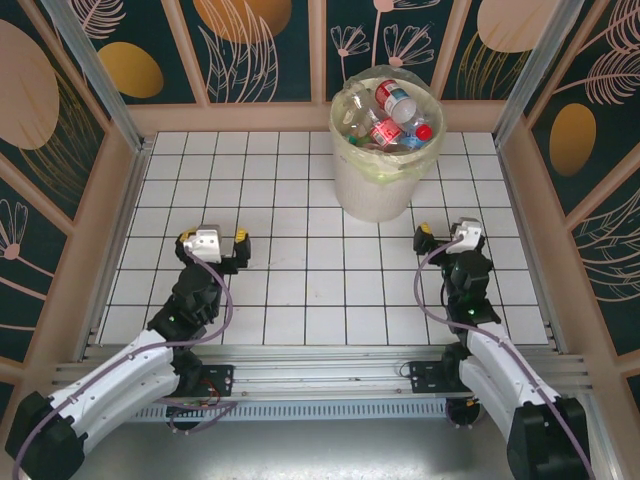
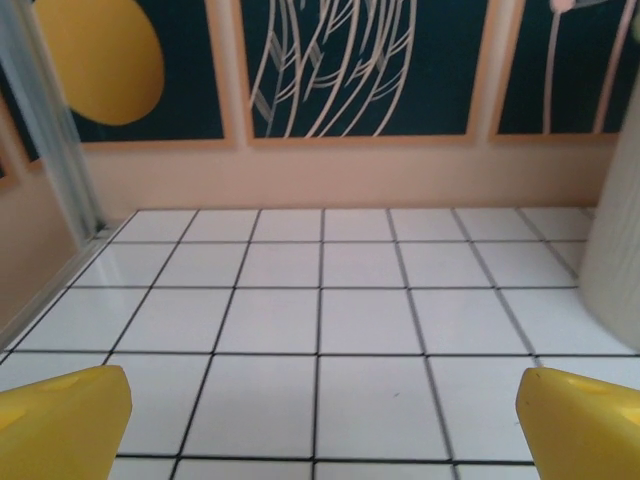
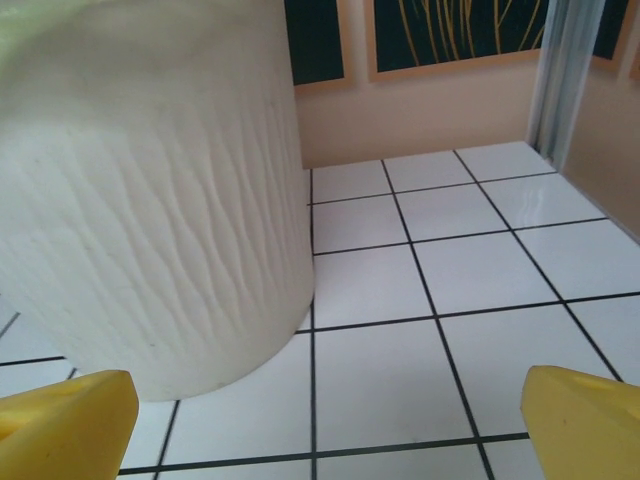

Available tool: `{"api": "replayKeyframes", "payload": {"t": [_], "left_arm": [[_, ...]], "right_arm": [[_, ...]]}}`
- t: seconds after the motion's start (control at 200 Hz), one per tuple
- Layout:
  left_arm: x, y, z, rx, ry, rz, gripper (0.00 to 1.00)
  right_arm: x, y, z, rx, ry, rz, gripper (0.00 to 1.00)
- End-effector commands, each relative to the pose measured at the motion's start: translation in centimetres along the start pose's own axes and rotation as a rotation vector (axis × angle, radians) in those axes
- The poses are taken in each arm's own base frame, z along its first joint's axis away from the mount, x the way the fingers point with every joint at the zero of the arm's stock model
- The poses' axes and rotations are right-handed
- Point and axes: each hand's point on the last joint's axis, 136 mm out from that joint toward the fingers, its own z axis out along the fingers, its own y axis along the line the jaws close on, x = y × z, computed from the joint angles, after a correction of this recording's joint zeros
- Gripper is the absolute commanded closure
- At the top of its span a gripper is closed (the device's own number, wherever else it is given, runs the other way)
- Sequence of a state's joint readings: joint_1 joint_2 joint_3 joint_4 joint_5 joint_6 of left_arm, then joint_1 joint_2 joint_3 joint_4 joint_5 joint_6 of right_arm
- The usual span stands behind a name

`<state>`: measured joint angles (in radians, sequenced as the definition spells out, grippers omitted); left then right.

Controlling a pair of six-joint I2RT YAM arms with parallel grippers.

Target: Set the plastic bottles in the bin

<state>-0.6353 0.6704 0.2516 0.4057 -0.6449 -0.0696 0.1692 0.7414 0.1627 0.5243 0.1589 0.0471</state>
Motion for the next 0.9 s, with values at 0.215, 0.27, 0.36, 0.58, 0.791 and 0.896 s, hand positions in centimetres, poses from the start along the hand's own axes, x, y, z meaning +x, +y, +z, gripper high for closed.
{"api": "replayKeyframes", "payload": {"t": [0.215,0.27,0.36,0.58,0.791,0.896], "left_arm": [[1.2,4.2,2.1,-0.16,-0.034,-0.009,0.01],[1.3,4.8,2.3,-0.165,-0.055,-0.024,0.01],[1.8,5.9,2.9,-0.201,-0.037,-0.023,0.01],[2.8,8.0,4.2,-0.237,-0.038,-0.033,0.01],[2.9,8.7,5.1,-0.226,-0.075,-0.018,0.01],[2.8,8.9,5.3,-0.215,-0.1,-0.01,0.02]], "right_arm": [[-1.9,-1.0,0.7,0.039,-0.164,-0.07,0.01],[-1.9,-1.1,0.9,0.042,-0.165,-0.078,0.01],[-1.5,-1.1,1.0,0.035,-0.171,-0.086,0.01],[-0.3,-1.8,1.6,0.035,-0.171,-0.081,0.01],[0.6,-2.7,3.2,0.049,-0.155,-0.069,0.01],[0.6,-2.9,3.6,0.042,-0.161,-0.048,0.01]]}}
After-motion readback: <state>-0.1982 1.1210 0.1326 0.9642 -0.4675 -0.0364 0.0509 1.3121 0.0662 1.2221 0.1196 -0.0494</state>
